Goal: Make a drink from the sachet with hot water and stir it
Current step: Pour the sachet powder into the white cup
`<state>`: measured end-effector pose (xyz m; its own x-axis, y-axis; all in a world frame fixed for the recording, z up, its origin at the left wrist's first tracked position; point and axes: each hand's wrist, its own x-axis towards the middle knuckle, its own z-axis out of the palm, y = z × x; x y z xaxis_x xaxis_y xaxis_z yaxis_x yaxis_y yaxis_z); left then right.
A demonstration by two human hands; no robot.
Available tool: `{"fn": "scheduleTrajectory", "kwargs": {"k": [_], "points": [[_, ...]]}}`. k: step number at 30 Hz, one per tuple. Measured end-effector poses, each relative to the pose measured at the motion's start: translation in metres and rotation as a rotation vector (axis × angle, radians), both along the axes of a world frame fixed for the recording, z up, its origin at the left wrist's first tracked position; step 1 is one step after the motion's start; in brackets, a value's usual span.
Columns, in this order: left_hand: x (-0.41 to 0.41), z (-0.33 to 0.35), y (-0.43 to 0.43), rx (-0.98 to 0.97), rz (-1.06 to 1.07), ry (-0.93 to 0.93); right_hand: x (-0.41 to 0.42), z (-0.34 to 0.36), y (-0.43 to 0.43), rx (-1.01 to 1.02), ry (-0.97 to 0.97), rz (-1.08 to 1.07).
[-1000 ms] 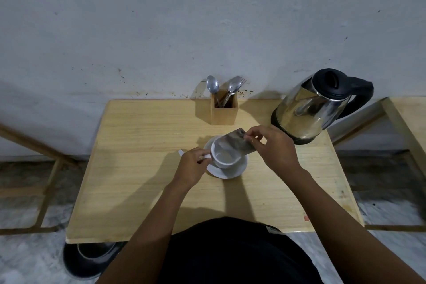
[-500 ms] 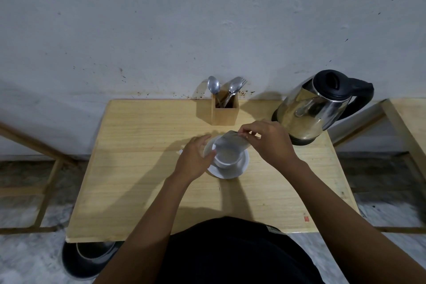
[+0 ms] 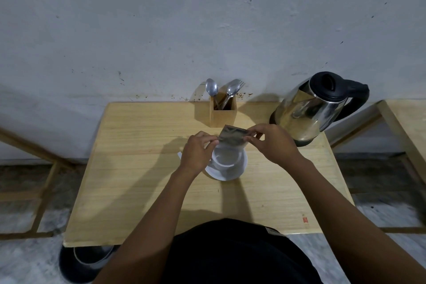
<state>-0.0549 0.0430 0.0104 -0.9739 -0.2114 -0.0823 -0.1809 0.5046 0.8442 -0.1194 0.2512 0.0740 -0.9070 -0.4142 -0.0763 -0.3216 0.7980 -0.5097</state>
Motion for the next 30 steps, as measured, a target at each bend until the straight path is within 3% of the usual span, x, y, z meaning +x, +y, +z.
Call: {"fn": "scheduleTrajectory", "kwargs": {"k": [15, 21, 30], "points": [[0.002, -0.003, 0.002, 0.010, 0.016, -0.001, 0.013, -0.001, -0.008, -0.038, 0.173, -0.075], [0.003, -0.004, 0.002, 0.029, 0.022, 0.002, 0.017, -0.003, -0.011, -0.061, 0.159, -0.101], [0.007, 0.002, 0.006, 0.146, 0.063, -0.037, 0.014, -0.006, -0.014, -0.251, -0.045, -0.051]]}}
